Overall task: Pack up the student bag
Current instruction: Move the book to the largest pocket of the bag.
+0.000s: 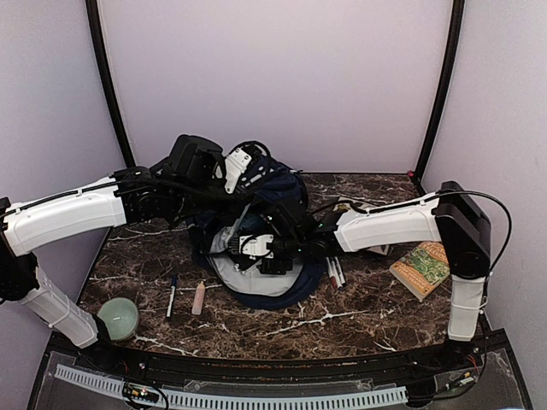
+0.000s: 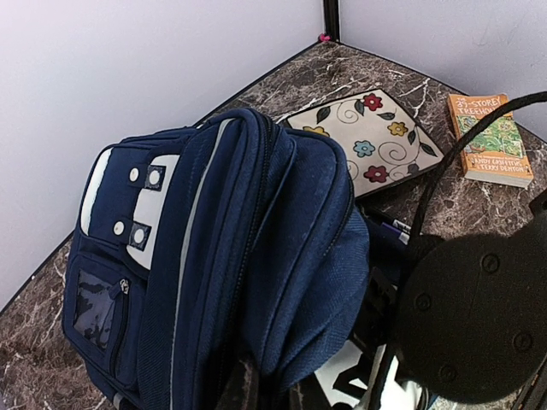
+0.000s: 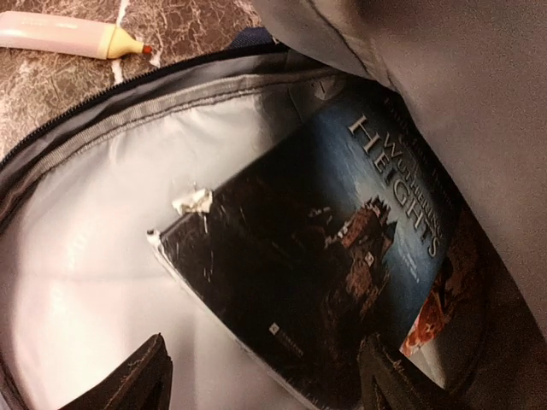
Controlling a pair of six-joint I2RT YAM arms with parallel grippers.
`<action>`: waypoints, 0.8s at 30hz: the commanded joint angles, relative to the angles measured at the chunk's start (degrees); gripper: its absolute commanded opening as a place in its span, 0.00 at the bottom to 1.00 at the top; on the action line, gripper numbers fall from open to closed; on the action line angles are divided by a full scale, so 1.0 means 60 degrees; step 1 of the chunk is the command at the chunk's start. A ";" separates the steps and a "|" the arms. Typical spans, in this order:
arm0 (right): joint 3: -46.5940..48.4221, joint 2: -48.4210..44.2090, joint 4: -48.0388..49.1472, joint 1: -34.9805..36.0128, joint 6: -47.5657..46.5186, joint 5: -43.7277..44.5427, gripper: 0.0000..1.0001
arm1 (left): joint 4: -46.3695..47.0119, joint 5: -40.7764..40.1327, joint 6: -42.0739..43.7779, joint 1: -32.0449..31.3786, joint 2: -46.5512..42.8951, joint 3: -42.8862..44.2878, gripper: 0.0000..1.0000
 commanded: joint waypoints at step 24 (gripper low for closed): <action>0.2586 0.3337 0.2753 0.0024 0.1509 0.2512 0.53 | 0.0464 0.0227 0.0048 -0.0053 -0.0649 0.0316 0.00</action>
